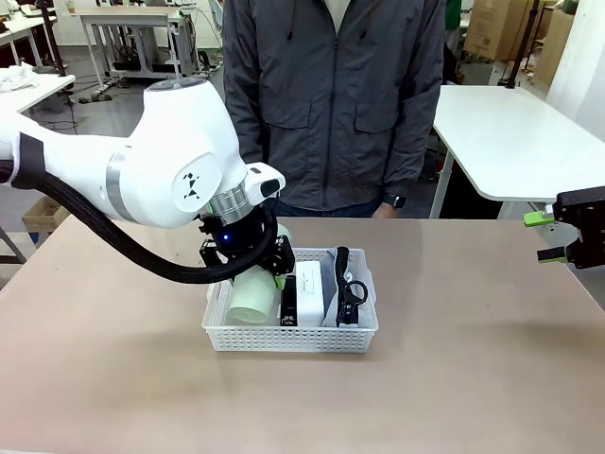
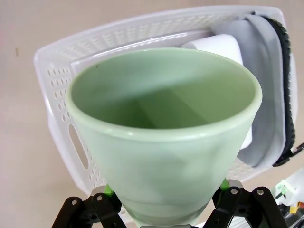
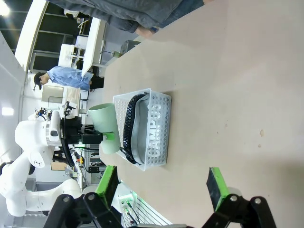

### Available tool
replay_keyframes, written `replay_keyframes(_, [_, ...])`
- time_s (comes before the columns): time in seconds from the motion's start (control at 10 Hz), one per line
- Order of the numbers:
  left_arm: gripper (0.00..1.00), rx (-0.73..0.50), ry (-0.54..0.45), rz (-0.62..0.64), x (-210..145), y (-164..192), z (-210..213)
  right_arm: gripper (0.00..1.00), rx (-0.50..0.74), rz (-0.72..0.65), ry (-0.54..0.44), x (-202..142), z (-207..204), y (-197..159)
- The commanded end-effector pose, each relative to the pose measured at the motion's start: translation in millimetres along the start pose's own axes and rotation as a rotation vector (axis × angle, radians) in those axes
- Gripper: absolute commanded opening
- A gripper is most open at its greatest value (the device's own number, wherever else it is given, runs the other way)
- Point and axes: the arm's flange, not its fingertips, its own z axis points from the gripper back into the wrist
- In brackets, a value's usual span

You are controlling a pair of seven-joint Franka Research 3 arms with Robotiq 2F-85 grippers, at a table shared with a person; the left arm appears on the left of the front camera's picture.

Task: Efficiently arrange items inside the basket to fit them all.
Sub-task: Pick up the Reusable plastic cup and place it inside the Organizing basket.

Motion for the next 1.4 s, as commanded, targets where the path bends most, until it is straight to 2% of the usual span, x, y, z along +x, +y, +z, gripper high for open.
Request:
replay_keyframes(0.0, [0.84, 0.044, -0.007, 0.041, 7.6, 2.7, -8.2, 1.00, 0.010, 0.006, 0.000, -1.0, 0.2, -0.2])
replay_keyframes(0.5, [0.84, 0.088, 0.025, 0.048, 7.7, 10.5, -22.0, 1.00, 0.010, 0.006, 0.000, -1.0, 0.2, -0.2])
replay_keyframes(1.2, [0.84, 0.053, 0.000, 0.015, 6.3, 10.7, -27.8, 1.00, 0.010, 0.006, 0.000, -1.0, 0.2, -0.2])
replay_keyframes(1.3, [1.00, 0.054, 0.001, 0.010, 6.0, 10.6, -28.2, 1.00, 0.010, 0.006, 0.000, -1.0, 0.2, -0.2])
